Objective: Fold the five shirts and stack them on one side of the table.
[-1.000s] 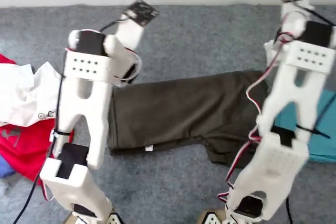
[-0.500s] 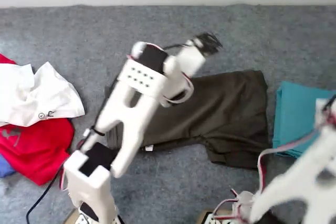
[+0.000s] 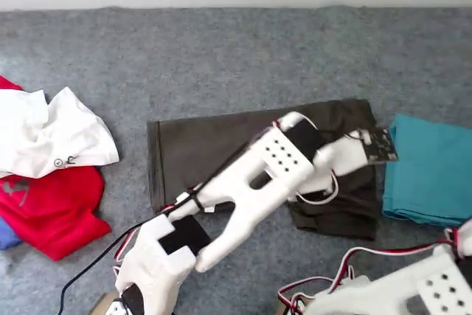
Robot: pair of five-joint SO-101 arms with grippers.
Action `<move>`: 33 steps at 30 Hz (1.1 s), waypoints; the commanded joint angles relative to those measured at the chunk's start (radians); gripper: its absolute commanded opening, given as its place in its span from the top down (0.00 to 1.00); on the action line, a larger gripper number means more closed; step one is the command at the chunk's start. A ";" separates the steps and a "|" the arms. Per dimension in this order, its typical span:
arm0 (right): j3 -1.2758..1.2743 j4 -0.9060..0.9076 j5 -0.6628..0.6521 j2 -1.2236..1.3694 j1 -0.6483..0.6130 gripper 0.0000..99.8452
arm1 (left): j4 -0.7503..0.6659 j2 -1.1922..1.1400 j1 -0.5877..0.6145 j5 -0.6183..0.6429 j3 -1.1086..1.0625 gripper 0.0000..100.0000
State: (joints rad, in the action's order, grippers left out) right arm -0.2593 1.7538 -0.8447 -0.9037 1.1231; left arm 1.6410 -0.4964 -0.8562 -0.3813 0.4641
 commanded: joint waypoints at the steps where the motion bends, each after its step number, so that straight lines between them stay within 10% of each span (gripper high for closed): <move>1: -0.009 0.039 -0.035 -0.028 0.064 0.99 | -0.025 0.003 -0.046 0.000 0.039 0.87; 33: -0.009 0.039 -0.048 -0.028 0.131 0.99 | -0.094 -0.368 -0.052 0.000 0.243 0.95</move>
State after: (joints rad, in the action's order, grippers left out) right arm -0.2700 1.7538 -0.8861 -0.9191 1.2536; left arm 1.5106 -0.8569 -0.9129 -0.3767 0.6222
